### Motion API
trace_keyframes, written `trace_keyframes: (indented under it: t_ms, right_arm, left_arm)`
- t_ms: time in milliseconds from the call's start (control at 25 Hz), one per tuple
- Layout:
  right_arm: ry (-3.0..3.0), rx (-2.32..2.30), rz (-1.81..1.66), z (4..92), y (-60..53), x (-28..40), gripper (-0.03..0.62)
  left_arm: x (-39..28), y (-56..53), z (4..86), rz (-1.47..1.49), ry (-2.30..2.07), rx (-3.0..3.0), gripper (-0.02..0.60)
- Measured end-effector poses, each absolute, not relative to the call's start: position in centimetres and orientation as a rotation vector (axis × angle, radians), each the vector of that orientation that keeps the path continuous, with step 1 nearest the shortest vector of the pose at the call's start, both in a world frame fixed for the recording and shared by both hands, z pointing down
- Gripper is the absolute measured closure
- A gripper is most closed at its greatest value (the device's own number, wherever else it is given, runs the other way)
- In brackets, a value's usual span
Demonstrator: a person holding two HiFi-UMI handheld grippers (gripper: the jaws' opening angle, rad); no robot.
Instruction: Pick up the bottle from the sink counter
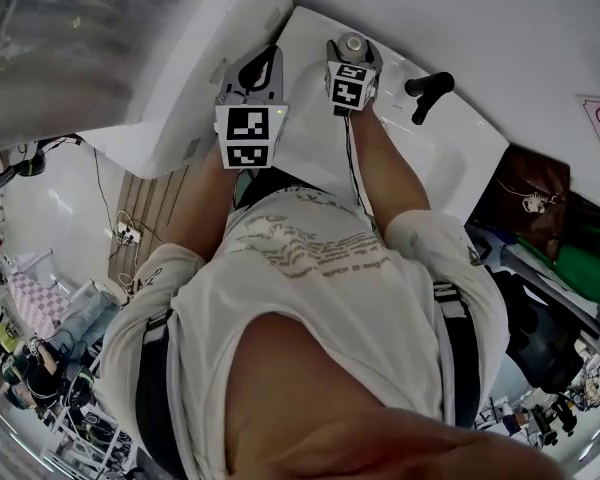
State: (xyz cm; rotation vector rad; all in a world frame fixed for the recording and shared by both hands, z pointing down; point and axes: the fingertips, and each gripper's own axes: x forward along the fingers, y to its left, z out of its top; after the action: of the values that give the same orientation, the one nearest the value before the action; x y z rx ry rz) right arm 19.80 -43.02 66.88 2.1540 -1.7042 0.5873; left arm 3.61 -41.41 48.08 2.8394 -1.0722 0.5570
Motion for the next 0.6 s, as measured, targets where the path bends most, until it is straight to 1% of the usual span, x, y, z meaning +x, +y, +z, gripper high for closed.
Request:
trace_keyframes:
  t_ms: [400,600]
  right_arm:
    - [-1.658,2.043,0.573,67.0,-42.9,19.6,0.281]
    - [-1.645,2.099,0.645,65.8,-41.8,19.6,0.281]
  left_arm:
    - [4.1,-41.6,47.2,0.537,-1.060,2.872,0.565]
    - [4.4,-41.9,46.9,0.513,-1.028,2.884,0.565]
